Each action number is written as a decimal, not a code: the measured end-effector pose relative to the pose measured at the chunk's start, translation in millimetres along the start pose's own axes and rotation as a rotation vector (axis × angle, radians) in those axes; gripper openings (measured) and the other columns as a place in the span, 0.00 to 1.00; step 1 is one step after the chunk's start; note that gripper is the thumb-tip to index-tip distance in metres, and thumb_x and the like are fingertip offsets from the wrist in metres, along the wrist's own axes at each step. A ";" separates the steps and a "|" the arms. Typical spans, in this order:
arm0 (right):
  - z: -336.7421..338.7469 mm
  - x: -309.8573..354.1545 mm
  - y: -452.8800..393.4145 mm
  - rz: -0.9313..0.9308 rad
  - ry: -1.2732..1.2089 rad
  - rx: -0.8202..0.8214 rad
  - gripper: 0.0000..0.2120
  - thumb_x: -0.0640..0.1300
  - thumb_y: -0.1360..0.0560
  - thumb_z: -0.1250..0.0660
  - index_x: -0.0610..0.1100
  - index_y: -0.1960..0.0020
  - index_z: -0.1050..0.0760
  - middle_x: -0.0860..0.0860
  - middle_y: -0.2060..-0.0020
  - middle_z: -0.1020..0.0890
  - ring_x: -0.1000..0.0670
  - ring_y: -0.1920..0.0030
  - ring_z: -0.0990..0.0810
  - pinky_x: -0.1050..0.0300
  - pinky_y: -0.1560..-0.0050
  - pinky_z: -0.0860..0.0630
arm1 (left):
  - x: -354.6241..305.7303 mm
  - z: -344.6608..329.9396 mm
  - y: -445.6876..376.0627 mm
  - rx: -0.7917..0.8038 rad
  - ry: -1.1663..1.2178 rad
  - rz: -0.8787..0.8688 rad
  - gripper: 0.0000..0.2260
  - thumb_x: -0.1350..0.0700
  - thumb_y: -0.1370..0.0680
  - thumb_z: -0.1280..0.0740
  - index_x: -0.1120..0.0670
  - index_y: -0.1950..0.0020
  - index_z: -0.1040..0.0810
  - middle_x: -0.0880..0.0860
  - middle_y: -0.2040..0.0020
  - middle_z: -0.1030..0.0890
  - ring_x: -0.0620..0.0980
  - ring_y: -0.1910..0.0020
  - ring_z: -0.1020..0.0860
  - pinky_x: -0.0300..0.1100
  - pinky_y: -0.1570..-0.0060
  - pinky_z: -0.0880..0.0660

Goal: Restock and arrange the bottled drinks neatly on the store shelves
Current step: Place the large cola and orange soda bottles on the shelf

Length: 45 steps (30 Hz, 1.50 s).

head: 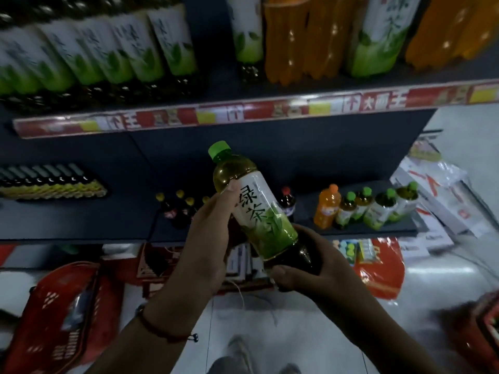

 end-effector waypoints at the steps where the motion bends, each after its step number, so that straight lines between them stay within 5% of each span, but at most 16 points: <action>1: -4.1 6.4 -7.7 0.018 0.020 -0.002 0.32 0.51 0.39 0.23 0.56 0.37 0.30 0.60 0.49 0.17 0.57 0.49 0.17 0.61 0.55 0.20 | -8.5 5.2 -3.3 -0.023 -0.008 -0.014 0.15 0.41 0.23 0.36 0.48 0.50 0.14 0.52 0.50 0.14 0.52 0.48 0.16 0.57 0.41 0.23; 8: -31.9 53.9 -54.8 0.106 0.121 -0.012 0.23 0.45 0.33 0.24 0.62 0.45 0.28 0.61 0.54 0.17 0.57 0.54 0.17 0.61 0.56 0.19 | -62.5 39.0 -36.6 -0.069 -0.021 -0.207 0.14 0.41 0.29 0.34 0.47 0.54 0.14 0.54 0.54 0.14 0.52 0.54 0.15 0.46 0.57 0.20; 16: -61.6 117.6 -120.5 0.344 0.332 -0.036 0.25 0.41 0.31 0.24 0.62 0.41 0.26 0.62 0.50 0.17 0.62 0.49 0.19 0.67 0.51 0.23 | -140.9 76.8 -77.2 0.066 -0.031 -0.459 0.14 0.51 0.29 0.30 0.47 0.44 0.19 0.53 0.52 0.14 0.48 0.52 0.15 0.38 0.59 0.19; 23: -73.2 146.0 -184.5 0.498 0.453 -0.259 0.26 0.42 0.33 0.22 0.64 0.44 0.28 0.65 0.51 0.18 0.66 0.49 0.21 0.73 0.52 0.26 | -197.1 89.6 -118.3 0.177 -0.401 -0.785 0.22 0.51 0.29 0.26 0.44 0.35 0.24 0.42 0.50 0.15 0.37 0.52 0.17 0.31 0.59 0.22; 27: -64.0 158.0 -218.2 0.526 0.450 -0.402 0.27 0.42 0.34 0.22 0.57 0.40 0.27 0.66 0.51 0.19 0.67 0.49 0.22 0.75 0.56 0.27 | -219.6 90.5 -146.5 0.089 -0.755 -1.050 0.28 0.41 0.28 0.27 0.41 0.29 0.30 0.37 0.39 0.25 0.38 0.39 0.25 0.37 0.43 0.26; 33: -49.1 170.5 -258.5 0.505 0.454 -0.447 0.28 0.39 0.34 0.22 0.50 0.38 0.27 0.60 0.50 0.18 0.66 0.51 0.21 0.71 0.55 0.25 | -234.7 75.0 -183.3 -0.217 -1.281 -1.302 0.37 0.30 0.27 0.37 0.53 0.27 0.29 0.55 0.29 0.29 0.56 0.27 0.36 0.56 0.30 0.37; 36: -46.7 170.9 -272.7 0.485 0.465 -0.435 0.27 0.41 0.34 0.22 0.52 0.38 0.26 0.59 0.50 0.17 0.63 0.50 0.20 0.66 0.50 0.22 | -233.5 68.5 -196.9 -0.275 -1.310 -1.286 0.36 0.31 0.26 0.40 0.53 0.27 0.30 0.57 0.28 0.30 0.58 0.25 0.41 0.58 0.27 0.44; 45: -50.7 167.2 -284.9 0.496 0.493 -0.401 0.24 0.43 0.29 0.25 0.56 0.37 0.29 0.65 0.44 0.22 0.70 0.43 0.26 0.77 0.46 0.30 | -231.5 63.8 -213.3 -0.399 -1.375 -1.282 0.29 0.40 0.23 0.38 0.57 0.28 0.29 0.60 0.30 0.27 0.63 0.25 0.38 0.59 0.25 0.47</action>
Point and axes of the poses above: each hand's wrist, its own y-axis away from the middle knuckle, its own z-axis out of the back of the hand, x = y × z, the point moved 3 cm from there along -y, towards the middle knuckle
